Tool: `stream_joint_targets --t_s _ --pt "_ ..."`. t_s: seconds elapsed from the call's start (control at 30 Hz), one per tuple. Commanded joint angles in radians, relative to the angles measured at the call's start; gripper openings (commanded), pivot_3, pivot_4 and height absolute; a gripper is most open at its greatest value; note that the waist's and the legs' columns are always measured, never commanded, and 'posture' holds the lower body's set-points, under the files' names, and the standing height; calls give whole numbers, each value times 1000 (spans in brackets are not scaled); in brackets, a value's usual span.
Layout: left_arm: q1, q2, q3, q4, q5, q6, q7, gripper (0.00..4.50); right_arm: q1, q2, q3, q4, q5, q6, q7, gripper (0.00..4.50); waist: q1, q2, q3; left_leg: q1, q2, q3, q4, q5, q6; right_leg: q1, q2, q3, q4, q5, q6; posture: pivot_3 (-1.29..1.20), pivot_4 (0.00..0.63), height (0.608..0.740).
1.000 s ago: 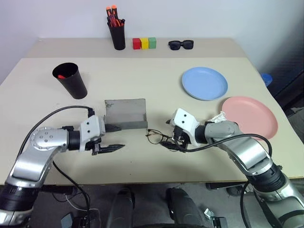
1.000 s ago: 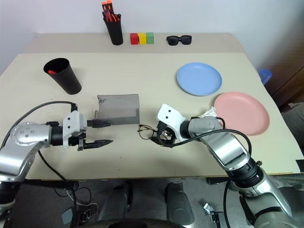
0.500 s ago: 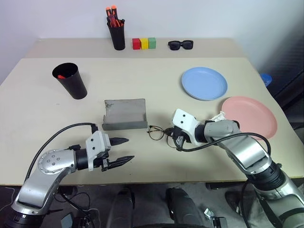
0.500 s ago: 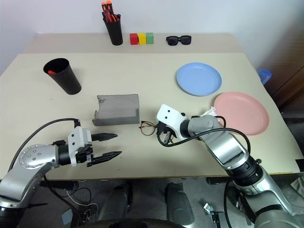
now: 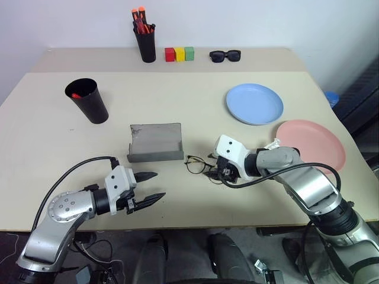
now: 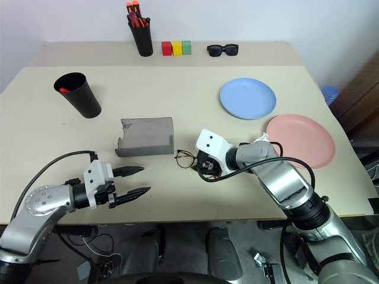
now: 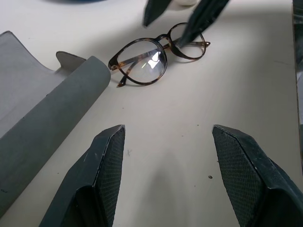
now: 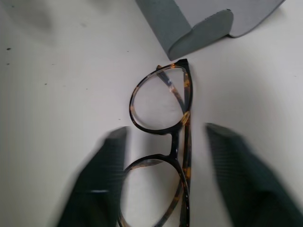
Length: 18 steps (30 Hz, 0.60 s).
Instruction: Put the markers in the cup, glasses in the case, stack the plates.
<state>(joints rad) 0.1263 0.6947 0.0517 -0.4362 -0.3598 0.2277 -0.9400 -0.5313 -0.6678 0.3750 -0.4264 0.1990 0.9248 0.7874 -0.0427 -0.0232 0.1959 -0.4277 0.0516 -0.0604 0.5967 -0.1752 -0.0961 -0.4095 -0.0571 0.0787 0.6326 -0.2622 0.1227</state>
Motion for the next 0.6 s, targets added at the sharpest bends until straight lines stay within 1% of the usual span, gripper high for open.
stream_joint_targets --t_s 0.03,0.33,0.37,0.4,0.43,0.47,0.53,0.6 --pt "8 -11 8 -21 -3 -37 8 2995 -30 5 -24 -25 -5 16 -21 4419 0 0 0 0 0 0 0 0 0 0 0 0 0 0 0 0 150 740" --pt "9 -61 -23 1 18 -119 15 2995 -30 17 -23 4 -5 64 -56 4419 0 0 0 0 0 0 0 0 0 0 0 0 -1 0 0 0 150 740" --pt "9 -63 -28 4 24 -124 17 2995 -31 20 -21 8 -6 67 -60 3895 0 0 0 0 0 0 0 0 0 0 0 0 -1 0 0 0 150 740" --pt "8 -65 -32 6 27 -128 18 2995 -31 22 -19 11 -8 68 -62 3588 0 0 0 0 0 0 0 0 0 0 0 0 -1 0 0 0 150 740" --pt "7 -67 -36 8 29 -130 20 2995 -31 23 -16 15 -11 69 -65 3169 0 0 0 0 0 0 0 0 0 0 0 0 -1 0 0 0 150 740" --pt "6 -69 -38 9 30 -132 21 2995 -30 24 -14 17 -13 71 -68 2572 0 0 0 0 0 0 0 0 0 0 0 0 -1 0 0 0 150 740" --pt "5 -70 -41 11 30 -134 24 2995 -29 25 -12 20 -15 72 -71 1580 0 0 0 0 0 0 0 0 0 0 0 0 -1 0 -1 0 150 740" --pt "5 -71 -43 12 31 -135 25 2995 -30 24 -11 21 -14 72 -72 478 0 0 0 0 0 0 0 0 0 0 0 0 -1 0 -1 0 150 740"
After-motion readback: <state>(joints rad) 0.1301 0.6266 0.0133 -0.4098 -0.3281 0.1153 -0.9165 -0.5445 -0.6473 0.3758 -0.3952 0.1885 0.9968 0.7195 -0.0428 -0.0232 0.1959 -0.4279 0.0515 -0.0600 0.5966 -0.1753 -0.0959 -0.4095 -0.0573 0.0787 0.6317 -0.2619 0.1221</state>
